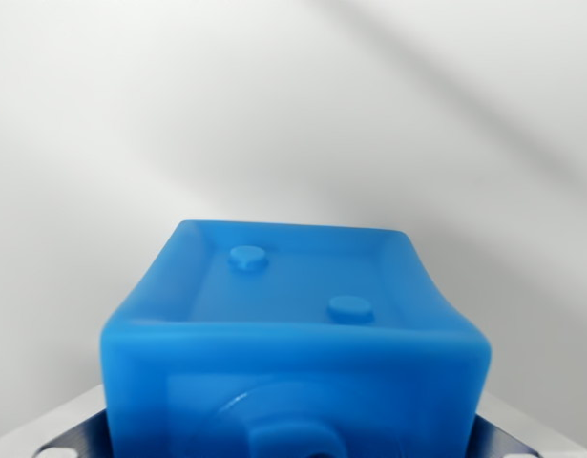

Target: Stack cube

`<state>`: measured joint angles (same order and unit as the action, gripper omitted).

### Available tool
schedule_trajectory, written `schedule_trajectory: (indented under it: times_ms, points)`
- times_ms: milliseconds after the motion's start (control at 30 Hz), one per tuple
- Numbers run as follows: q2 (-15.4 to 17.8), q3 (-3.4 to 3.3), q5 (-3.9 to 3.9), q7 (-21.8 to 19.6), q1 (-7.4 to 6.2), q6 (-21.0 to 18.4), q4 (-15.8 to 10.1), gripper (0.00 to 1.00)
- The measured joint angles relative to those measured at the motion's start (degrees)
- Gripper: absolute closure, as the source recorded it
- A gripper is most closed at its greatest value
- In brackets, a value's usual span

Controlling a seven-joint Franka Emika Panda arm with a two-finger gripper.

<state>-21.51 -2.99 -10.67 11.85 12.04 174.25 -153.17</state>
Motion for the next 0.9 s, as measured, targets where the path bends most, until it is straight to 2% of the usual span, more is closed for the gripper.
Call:
schedule_trajectory:
  times_ms: [267,467,633,900]
  points:
    - [0.1,-0.07,0.0,0.0,-0.09,-0.1,0.0,1.0]
    - [1.0,-0.47,0.01,-0.1,-0.46,-0.7,-0.2,1.0]
    - [2.1,-0.97,0.06,-0.1,-0.96,-1.4,-0.6,1.0]
    - [4.4,-2.38,0.37,-0.4,-2.3,-3.2,-1.2,1.0]
